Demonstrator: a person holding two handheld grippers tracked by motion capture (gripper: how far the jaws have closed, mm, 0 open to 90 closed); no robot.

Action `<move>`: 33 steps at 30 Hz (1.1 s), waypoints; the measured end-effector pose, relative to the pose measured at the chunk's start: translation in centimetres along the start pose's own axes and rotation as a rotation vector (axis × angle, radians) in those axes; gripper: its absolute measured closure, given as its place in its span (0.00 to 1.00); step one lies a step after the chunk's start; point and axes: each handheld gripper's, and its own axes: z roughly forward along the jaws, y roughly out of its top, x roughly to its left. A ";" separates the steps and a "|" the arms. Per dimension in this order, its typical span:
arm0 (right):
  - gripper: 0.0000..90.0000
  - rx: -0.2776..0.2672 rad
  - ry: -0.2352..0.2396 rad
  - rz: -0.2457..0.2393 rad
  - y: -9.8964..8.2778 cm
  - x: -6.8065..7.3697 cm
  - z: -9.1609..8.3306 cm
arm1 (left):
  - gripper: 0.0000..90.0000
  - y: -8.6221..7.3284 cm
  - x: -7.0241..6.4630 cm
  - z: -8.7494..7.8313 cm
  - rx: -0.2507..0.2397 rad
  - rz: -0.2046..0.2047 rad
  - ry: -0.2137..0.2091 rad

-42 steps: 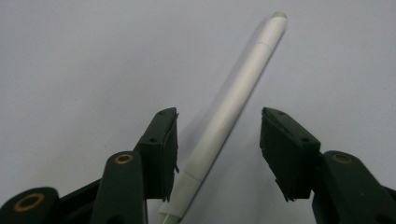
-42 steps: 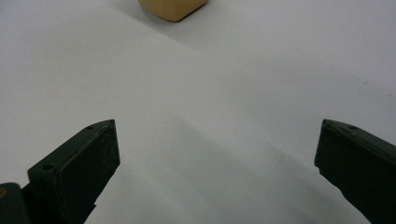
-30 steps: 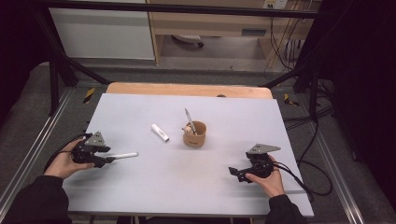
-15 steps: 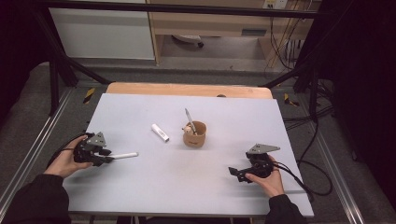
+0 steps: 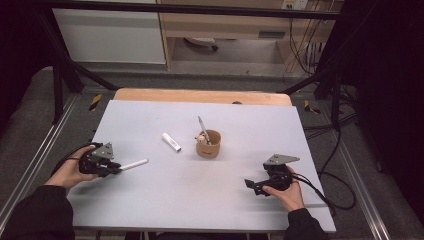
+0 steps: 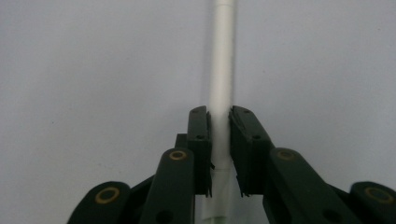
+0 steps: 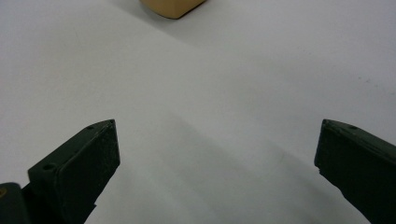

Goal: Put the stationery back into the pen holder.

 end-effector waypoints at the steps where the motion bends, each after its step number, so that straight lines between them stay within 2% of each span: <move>1: 0.01 0.000 0.000 0.001 0.0 0.0 0.0 | 0.87 0.0 0.0 0.0 0.002 0.000 -0.003; 6: 0.01 -0.004 -0.001 -0.005 0.0 -0.1 0.0 | 0.87 0.0 0.0 0.0 0.000 0.004 -0.005; 12: 0.01 -0.005 -0.003 -0.009 0.0 0.0 0.0 | 0.87 0.0 0.0 -0.4 -0.018 -0.040 -0.007; 20: 0.01 -0.005 -0.002 -0.010 0.0 0.0 -0.1 | 0.87 0.4 -0.8 -1.2 -0.053 -0.085 -0.010; 26: 0.01 -0.005 -0.002 -0.014 0.0 0.0 -0.1 | 0.87 1.6 -1.8 -1.8 -0.091 -0.087 -0.008; 33: 0.01 -0.009 -0.004 -0.024 0.1 0.1 -0.1 | 0.87 3.8 -3.6 -1.6 -0.114 -0.099 -0.039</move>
